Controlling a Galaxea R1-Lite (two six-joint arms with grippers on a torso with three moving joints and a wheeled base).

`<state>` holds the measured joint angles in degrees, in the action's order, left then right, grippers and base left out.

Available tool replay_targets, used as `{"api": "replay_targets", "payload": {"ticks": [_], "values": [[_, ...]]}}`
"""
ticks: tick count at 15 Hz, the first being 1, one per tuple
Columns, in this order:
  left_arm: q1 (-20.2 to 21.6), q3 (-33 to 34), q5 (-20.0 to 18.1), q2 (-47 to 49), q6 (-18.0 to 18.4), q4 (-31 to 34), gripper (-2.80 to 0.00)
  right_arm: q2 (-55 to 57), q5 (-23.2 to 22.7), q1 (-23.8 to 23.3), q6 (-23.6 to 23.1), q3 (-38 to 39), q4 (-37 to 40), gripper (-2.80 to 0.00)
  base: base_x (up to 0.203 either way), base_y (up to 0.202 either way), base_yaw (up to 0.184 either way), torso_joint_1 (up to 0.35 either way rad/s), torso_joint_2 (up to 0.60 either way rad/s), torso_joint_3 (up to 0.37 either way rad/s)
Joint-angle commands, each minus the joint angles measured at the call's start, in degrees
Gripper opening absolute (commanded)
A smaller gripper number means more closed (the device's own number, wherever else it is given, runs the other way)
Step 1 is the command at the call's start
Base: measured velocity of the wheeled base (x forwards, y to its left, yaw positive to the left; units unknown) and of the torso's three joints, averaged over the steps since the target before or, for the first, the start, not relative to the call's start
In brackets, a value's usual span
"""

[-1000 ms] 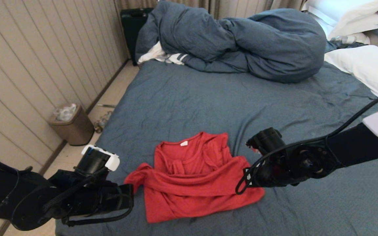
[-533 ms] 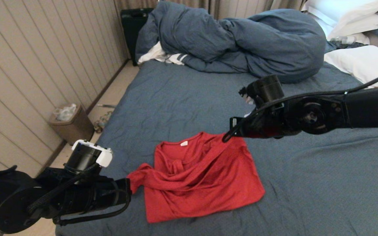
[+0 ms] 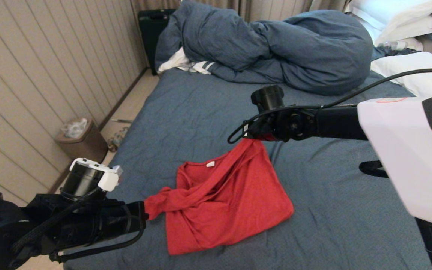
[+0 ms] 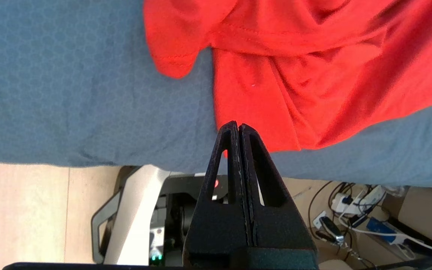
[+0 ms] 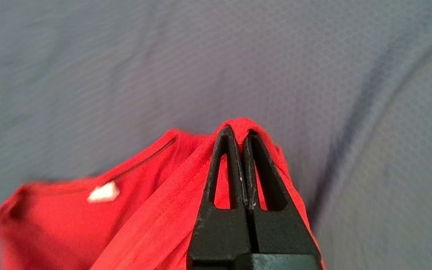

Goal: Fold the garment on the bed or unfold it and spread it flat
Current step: Fold the red T-shirt

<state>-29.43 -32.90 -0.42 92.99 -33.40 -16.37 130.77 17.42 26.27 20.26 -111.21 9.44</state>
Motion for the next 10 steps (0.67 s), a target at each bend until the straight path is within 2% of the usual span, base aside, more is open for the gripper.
{"api": "replay_targets", "payload": {"ticks": [1,4,10], "values": [[-0.1,0.8,0.0,-0.6,-0.1,-0.8,-2.8,3.6,0.4,-0.4,0.0,-1.0,-0.9,-2.8,0.0,0.0,0.0,0.0,0.0,0.0],[-0.2,0.9,-0.1,0.1,-0.2,-1.4,-2.8,4.1,0.8,-1.9,-0.8,-1.0,-3.7,-2.8,0.0,0.0,0.0,0.0,0.0,0.0],[-0.5,1.6,-0.5,1.9,0.4,-2.2,-2.8,4.8,0.9,-2.7,-1.2,-0.9,-4.2,-2.8,0.0,0.0,0.0,0.0,0.0,0.0]]}}
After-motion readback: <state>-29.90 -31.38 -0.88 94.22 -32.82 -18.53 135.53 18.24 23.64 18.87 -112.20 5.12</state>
